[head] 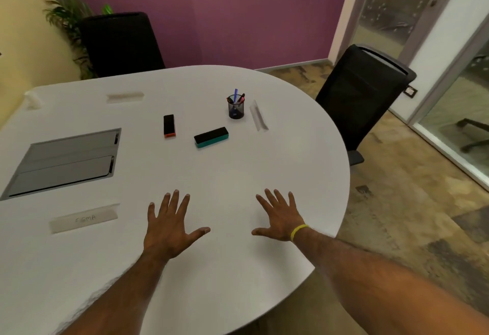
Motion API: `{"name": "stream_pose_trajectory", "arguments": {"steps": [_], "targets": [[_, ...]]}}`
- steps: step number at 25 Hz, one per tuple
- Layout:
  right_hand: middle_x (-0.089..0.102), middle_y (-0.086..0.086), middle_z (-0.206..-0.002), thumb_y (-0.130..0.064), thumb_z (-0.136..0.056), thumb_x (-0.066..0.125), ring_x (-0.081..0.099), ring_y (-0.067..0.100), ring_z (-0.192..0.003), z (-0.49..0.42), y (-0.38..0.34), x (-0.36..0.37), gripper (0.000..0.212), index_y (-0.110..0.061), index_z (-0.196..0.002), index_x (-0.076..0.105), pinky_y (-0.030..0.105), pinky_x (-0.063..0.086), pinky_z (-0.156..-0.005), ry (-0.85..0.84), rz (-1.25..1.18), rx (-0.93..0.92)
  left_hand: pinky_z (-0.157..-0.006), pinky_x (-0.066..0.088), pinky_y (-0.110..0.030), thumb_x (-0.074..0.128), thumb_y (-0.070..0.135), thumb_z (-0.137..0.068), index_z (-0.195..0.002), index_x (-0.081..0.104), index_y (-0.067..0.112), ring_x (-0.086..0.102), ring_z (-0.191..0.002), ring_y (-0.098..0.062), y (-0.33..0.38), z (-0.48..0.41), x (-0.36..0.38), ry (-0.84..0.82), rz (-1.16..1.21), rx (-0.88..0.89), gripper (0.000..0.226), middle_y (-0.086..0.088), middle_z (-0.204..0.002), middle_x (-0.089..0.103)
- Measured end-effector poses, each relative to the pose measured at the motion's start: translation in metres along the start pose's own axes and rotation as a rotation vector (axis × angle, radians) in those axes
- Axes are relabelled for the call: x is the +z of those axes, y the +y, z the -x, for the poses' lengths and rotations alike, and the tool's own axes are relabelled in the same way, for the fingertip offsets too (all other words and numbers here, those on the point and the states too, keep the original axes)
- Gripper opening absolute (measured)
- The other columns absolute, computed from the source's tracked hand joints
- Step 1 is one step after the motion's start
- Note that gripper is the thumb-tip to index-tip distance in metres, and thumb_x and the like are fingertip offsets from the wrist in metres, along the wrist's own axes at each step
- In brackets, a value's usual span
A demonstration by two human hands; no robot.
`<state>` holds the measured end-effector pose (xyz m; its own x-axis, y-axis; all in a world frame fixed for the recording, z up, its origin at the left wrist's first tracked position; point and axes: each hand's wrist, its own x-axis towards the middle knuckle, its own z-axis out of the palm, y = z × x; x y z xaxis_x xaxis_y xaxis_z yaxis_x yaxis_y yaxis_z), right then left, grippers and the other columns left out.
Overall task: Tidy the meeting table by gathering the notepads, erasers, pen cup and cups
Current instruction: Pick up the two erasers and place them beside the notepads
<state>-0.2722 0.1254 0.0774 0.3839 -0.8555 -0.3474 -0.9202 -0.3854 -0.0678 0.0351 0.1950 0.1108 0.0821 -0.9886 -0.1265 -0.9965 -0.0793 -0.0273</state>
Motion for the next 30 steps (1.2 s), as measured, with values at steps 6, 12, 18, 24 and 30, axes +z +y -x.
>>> {"name": "stream_pose_trajectory", "arguments": {"steps": [6, 12, 18, 24, 30], "targets": [[-0.009, 0.006, -0.166, -0.084, -0.079, 0.039, -0.009, 0.029, -0.152, -0.056, 0.010, -0.012, 0.106, -0.029, -0.157, -0.008, 0.060, -0.012, -0.117, -0.017, 0.051, -0.074, -0.119, -0.005, -0.054, -0.007, 0.096, -0.058, -0.156, -0.004, 0.027, -0.010, -0.152, -0.023, -0.001, -0.057, 0.010, -0.017, 0.046, -0.074, 0.120, -0.004, -0.165, -0.007], [-0.008, 0.005, -0.166, -0.081, -0.080, 0.045, -0.008, 0.026, -0.153, -0.123, 0.034, -0.045, 0.106, -0.029, -0.157, -0.006, 0.056, -0.011, -0.119, -0.013, 0.045, -0.088, -0.120, -0.003, -0.055, 0.000, 0.096, -0.059, -0.157, 0.000, 0.027, -0.007, -0.152, -0.023, 0.001, -0.128, 0.026, -0.068, 0.137, -0.101, 0.119, -0.005, -0.166, -0.003], [-0.008, 0.005, -0.166, -0.079, -0.081, 0.047, -0.007, 0.026, -0.153, -0.204, 0.041, -0.060, 0.105, -0.029, -0.157, -0.006, 0.055, -0.009, -0.119, -0.049, 0.028, -0.126, -0.120, -0.003, -0.055, -0.001, 0.096, -0.059, -0.156, -0.002, 0.027, -0.007, -0.152, -0.024, -0.006, -0.176, 0.031, -0.086, 0.139, -0.159, 0.119, -0.006, -0.166, -0.005], [-0.007, 0.006, -0.166, -0.069, -0.084, 0.056, -0.004, 0.027, -0.153, -0.324, 0.024, -0.064, 0.104, -0.025, -0.158, -0.004, 0.053, -0.007, -0.120, -0.050, 0.022, -0.204, -0.121, -0.003, -0.054, 0.000, 0.097, -0.062, -0.156, -0.005, 0.029, -0.010, -0.152, -0.022, -0.028, -0.206, 0.050, -0.081, 0.130, -0.278, 0.116, -0.003, -0.165, -0.008], [0.010, 0.008, -0.164, -0.050, -0.082, 0.069, 0.010, 0.028, -0.151, -0.431, -0.008, -0.082, 0.099, -0.019, -0.156, 0.013, 0.053, 0.004, -0.121, 0.051, -0.033, -0.266, -0.120, -0.002, -0.053, 0.006, 0.097, -0.064, -0.156, -0.001, 0.029, -0.007, -0.152, -0.022, -0.042, -0.240, 0.076, -0.089, 0.153, -0.288, 0.115, -0.003, -0.166, -0.006]]}}
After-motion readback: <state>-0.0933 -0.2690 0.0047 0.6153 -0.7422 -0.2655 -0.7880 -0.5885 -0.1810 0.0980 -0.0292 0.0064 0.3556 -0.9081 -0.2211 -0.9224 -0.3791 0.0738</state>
